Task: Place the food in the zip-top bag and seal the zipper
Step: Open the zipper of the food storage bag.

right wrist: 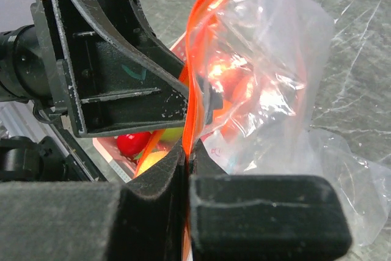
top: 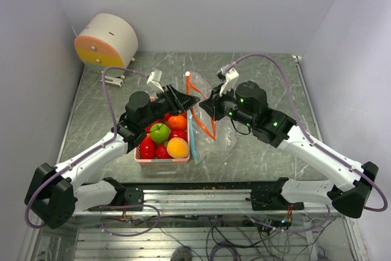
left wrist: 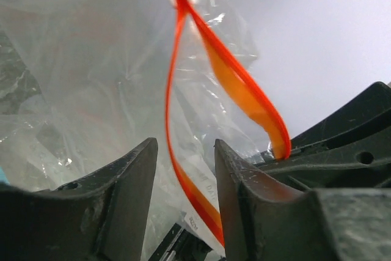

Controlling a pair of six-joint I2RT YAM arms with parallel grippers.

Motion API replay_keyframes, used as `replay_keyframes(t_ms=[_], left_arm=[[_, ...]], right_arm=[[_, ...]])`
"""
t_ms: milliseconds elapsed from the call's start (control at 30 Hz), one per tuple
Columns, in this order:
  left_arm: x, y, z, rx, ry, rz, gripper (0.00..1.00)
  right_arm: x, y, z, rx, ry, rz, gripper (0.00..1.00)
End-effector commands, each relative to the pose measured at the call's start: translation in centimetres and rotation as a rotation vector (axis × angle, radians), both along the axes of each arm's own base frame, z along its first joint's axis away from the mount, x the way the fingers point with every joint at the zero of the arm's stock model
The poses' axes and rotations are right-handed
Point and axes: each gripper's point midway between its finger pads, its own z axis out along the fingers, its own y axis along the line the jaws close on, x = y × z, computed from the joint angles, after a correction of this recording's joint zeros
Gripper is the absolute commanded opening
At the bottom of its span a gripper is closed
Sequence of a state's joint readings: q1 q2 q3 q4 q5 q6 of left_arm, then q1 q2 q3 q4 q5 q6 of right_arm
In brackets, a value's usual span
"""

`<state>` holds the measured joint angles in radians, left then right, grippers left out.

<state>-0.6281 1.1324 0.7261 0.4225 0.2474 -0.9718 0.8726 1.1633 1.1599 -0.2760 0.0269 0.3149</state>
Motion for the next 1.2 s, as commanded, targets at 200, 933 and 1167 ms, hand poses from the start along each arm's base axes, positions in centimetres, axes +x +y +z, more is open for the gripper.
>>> replay_keyframes(t_ms=[200,933,1167], left_arm=[[1.4,-0.1,-0.8,0.038,-0.035,0.054,0.36],[-0.1,6.5,1.0,0.648,-0.012,0.127,0.07],[-1.3,6.7,-0.6,0.681,0.017,0.075,0.07]], right_arm=[[-0.5,-0.7,1.7,0.034,-0.036,-0.008,0.00],[6.0,-11.1,-2.7,-0.305,-0.071,-0.813,0.00],[6.4,-14.1,-1.3,-0.258,-0.143,-1.038,0.00]])
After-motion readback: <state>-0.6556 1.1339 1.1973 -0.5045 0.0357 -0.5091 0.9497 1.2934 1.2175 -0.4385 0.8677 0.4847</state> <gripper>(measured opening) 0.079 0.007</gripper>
